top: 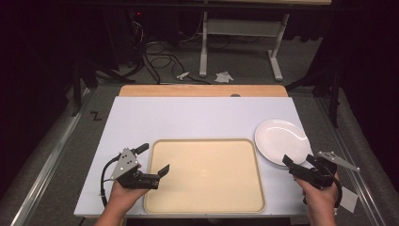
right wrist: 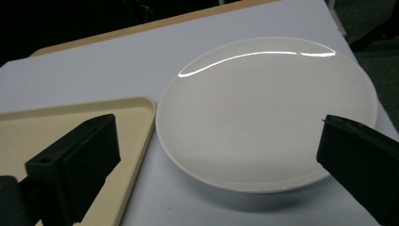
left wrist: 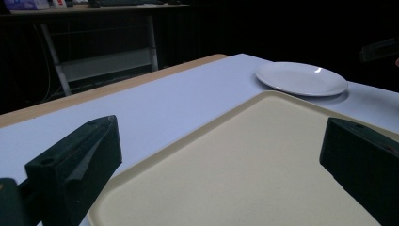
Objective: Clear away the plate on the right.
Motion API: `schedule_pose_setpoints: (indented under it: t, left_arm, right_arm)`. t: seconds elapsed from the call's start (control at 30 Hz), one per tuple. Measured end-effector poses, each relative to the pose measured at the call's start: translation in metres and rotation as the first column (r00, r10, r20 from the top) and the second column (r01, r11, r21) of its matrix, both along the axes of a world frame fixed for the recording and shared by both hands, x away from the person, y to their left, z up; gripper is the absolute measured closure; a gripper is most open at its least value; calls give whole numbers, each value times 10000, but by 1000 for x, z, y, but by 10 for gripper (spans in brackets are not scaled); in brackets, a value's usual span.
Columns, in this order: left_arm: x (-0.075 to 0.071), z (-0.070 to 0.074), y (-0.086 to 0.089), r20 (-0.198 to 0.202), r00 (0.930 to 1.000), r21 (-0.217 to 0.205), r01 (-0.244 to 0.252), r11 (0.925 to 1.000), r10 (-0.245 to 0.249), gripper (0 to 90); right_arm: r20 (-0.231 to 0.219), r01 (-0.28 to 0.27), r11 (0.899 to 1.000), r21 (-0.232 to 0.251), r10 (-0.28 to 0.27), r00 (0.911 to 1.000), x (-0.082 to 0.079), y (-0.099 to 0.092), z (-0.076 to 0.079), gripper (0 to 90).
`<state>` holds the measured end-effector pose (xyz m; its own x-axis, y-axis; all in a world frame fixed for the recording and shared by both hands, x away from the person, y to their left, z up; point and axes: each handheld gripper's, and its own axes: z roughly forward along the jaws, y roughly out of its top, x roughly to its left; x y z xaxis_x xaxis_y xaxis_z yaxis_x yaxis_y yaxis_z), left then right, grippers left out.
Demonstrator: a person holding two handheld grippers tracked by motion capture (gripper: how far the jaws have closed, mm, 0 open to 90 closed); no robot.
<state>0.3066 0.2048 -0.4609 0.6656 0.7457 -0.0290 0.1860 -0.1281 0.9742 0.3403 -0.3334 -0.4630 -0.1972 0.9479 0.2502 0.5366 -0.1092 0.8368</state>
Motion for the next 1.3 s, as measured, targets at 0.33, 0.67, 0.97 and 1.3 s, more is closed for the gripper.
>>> schedule_pose_setpoints:
  t: [0.33,0.67,0.97,1.3]
  left_arm:
    - [0,-1,-3,-41,10000,120,39,9999,-39,2]
    - [-5,0,-1,115,9999,305,6,9995,-10,2]
    - [-10,-2,1,77,9999,477,-73,9988,70,2]
    - [-14,-4,5,32,9999,604,-147,9981,145,2]
  right_arm:
    - [-807,570,9819,1804,-429,9958,2,-13,-7,5]
    - [-2027,1822,9057,3829,-1100,9730,5,-33,-23,5]
    - [-3083,2598,8277,4975,-1112,9448,17,-41,-38,5]
    - [-3438,3158,7880,5285,-1415,9283,28,-44,-42,8]
